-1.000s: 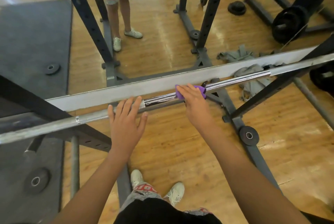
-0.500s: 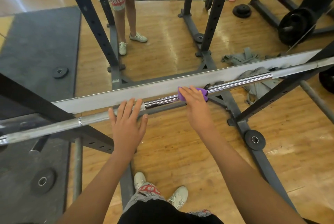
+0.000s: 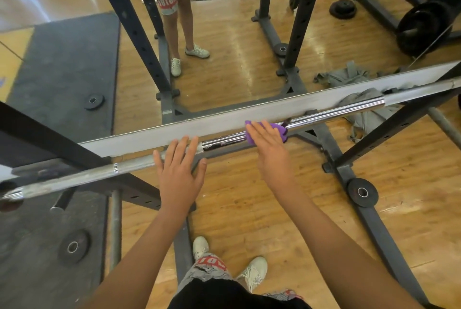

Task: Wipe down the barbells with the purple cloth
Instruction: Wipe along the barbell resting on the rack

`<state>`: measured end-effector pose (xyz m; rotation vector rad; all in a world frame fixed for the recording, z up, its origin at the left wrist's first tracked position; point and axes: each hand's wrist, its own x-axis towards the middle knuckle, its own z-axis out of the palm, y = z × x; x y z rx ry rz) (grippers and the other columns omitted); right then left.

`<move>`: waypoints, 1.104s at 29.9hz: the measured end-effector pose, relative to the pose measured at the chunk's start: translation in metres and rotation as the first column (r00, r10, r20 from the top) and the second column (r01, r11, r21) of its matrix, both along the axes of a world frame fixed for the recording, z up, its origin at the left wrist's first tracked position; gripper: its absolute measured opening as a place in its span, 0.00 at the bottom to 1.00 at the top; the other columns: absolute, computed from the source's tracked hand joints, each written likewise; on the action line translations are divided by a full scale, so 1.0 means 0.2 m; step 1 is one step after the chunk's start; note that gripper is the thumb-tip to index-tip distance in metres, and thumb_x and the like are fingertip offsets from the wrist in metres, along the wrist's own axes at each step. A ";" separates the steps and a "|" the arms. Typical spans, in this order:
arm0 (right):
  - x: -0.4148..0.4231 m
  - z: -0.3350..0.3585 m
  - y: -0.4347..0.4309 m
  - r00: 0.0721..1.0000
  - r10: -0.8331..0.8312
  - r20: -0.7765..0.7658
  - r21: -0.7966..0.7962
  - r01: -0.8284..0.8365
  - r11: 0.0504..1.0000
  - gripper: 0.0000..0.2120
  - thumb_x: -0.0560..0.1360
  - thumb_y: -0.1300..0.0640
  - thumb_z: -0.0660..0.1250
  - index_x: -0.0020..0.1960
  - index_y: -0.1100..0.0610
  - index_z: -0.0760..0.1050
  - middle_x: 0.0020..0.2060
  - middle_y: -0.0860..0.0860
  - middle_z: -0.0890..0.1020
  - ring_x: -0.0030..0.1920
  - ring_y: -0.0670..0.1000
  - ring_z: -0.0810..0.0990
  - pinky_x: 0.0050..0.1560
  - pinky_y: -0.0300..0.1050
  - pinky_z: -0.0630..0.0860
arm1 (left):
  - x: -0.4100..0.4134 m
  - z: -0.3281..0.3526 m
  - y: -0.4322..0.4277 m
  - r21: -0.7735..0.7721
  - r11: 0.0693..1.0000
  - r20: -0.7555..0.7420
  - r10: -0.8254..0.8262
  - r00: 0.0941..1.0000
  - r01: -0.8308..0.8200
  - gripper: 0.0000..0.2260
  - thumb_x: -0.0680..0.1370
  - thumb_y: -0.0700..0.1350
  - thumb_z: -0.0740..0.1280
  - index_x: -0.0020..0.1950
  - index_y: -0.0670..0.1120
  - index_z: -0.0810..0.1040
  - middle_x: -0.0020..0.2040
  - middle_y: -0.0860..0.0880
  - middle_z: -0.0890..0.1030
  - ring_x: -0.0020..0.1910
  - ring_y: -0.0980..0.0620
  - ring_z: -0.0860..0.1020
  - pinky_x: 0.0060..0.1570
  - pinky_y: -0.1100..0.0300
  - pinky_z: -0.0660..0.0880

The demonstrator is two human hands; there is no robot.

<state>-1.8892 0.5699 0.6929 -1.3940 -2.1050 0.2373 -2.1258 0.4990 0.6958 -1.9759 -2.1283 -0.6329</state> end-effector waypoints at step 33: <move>-0.53 0.02 -0.23 0.761 -0.457 -0.461 -0.249 0.383 0.890 0.32 0.78 0.74 0.58 0.80 0.58 0.61 0.79 0.50 0.62 0.81 0.49 0.50 0.79 0.50 0.56 | -0.11 0.05 -0.03 -0.138 0.967 -0.005 -0.215 0.977 0.213 0.37 0.73 0.42 0.68 0.81 0.47 0.61 0.81 0.48 0.62 0.80 0.46 0.58 0.76 0.37 0.50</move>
